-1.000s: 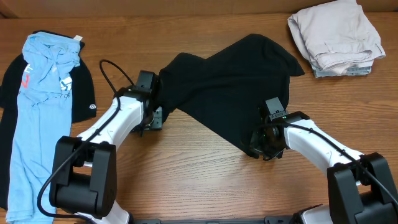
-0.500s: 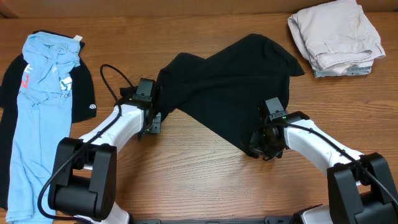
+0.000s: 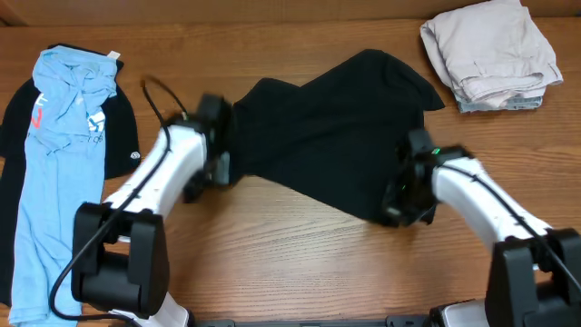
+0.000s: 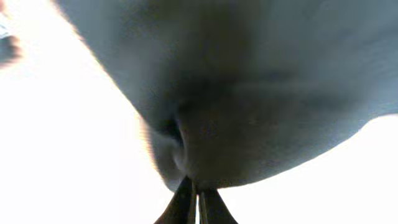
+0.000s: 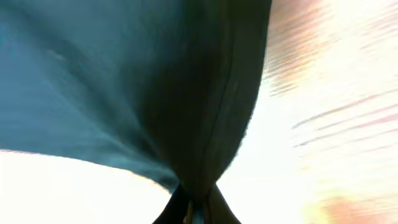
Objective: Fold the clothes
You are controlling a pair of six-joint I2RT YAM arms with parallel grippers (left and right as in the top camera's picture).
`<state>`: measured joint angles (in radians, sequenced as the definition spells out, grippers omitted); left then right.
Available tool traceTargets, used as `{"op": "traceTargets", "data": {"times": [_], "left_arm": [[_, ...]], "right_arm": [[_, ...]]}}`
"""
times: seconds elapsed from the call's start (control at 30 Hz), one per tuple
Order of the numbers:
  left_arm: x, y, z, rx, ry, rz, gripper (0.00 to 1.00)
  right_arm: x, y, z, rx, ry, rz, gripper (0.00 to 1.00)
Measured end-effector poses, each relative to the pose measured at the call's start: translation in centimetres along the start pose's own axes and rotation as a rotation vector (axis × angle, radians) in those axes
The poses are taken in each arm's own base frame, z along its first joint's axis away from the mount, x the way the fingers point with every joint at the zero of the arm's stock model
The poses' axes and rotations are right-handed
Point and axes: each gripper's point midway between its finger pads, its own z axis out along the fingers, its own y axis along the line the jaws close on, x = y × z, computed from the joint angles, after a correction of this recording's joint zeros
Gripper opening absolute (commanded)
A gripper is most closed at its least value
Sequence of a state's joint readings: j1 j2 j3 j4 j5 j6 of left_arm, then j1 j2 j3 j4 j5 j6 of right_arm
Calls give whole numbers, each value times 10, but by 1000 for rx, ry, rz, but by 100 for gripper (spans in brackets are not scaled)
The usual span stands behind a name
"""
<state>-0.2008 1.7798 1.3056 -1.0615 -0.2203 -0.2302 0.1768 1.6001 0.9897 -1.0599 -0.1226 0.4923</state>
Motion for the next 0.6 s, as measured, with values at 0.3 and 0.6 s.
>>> {"op": "traceTargets", "data": {"times": [0.3,0.6], "left_arm": [[-98,34,-205,107,-445,-124,4],[-82,82,-374,142,-875,-196,4]], "right_arm": [[-51,25,-191,-170,-398,-86,4],[-27,6,-338,-213,-710,-92,4]]}}
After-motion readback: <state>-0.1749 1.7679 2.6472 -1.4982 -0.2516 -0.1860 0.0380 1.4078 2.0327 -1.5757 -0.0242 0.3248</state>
